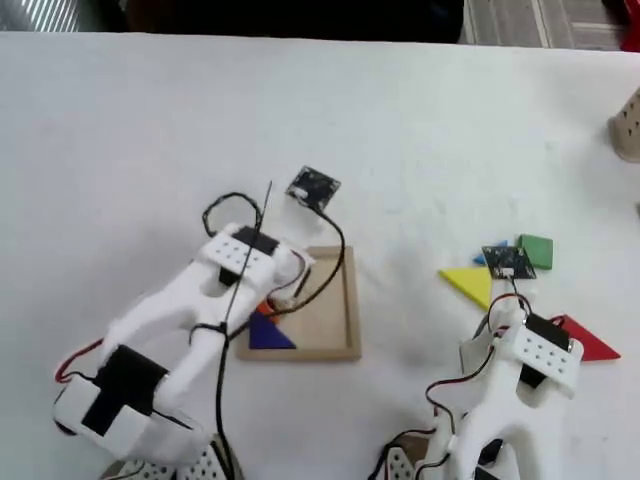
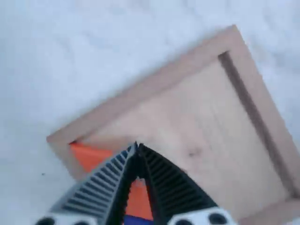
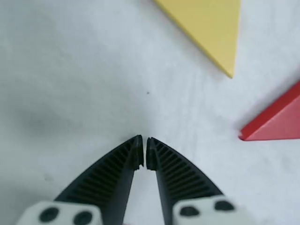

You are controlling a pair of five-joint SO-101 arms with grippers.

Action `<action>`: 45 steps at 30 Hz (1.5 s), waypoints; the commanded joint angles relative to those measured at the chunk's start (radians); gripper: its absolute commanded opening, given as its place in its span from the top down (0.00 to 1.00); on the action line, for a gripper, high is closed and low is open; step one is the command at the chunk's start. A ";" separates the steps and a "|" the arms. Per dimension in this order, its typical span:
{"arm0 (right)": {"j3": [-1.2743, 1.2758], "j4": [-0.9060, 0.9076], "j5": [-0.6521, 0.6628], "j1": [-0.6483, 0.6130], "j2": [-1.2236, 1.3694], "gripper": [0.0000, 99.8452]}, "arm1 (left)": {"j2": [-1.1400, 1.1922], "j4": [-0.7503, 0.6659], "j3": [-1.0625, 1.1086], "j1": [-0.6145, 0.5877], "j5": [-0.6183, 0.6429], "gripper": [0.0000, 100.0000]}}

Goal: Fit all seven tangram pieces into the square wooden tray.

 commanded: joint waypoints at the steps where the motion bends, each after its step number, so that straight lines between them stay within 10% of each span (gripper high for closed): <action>1: -0.005 -0.012 0.011 -0.013 -0.019 0.98 | -0.051 -0.003 -0.009 -0.016 -0.005 0.98; 34: -0.005 -0.012 0.011 -0.015 -0.019 0.98 | -0.177 -0.026 0.091 0.174 -0.009 0.98; 45: -0.005 -0.012 0.011 -0.015 -0.019 0.98 | -0.045 -0.149 -0.021 0.018 -0.002 0.98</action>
